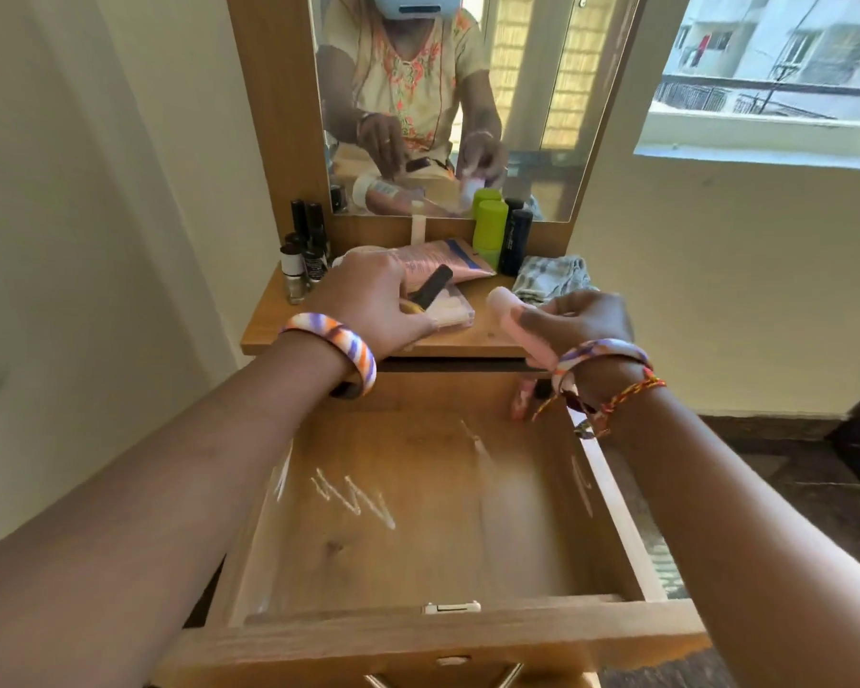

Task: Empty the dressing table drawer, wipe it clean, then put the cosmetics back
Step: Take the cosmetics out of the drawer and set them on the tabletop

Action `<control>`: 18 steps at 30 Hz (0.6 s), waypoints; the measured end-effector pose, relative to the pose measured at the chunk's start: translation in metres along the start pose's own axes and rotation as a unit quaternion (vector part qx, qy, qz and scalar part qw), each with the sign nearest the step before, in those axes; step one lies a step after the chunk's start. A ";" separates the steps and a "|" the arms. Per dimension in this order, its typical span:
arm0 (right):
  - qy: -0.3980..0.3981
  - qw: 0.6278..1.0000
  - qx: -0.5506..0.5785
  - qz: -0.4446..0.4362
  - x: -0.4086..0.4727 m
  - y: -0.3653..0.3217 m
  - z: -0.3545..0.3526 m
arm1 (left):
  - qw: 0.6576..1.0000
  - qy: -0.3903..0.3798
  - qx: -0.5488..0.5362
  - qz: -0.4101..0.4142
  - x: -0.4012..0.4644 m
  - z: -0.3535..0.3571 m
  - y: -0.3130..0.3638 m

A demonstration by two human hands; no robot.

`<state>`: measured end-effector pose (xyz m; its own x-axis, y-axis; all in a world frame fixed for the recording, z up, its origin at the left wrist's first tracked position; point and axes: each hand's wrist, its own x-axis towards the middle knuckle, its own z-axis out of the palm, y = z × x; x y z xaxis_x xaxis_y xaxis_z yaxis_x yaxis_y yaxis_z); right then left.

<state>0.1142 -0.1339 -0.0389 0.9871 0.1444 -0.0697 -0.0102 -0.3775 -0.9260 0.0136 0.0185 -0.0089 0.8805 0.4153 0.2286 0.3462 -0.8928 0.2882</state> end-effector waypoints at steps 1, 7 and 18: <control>-0.001 1.000 0.014 0.007 0.001 -0.002 0.004 | 1.000 0.008 0.003 0.001 0.005 0.002 0.002; -0.073 0.997 -0.017 -0.031 -0.009 -0.006 0.019 | 0.999 0.007 0.041 0.015 0.029 0.017 0.011; -0.021 0.982 -0.137 -0.129 0.005 0.005 0.035 | 0.991 0.011 0.127 0.034 0.042 0.036 0.020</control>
<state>0.1129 -0.1030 -0.0570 0.9439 0.3021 0.1333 0.2877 -0.5544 -0.7809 0.0693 0.0114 -0.0266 0.8980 0.3543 0.2608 0.3599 -0.9326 0.0279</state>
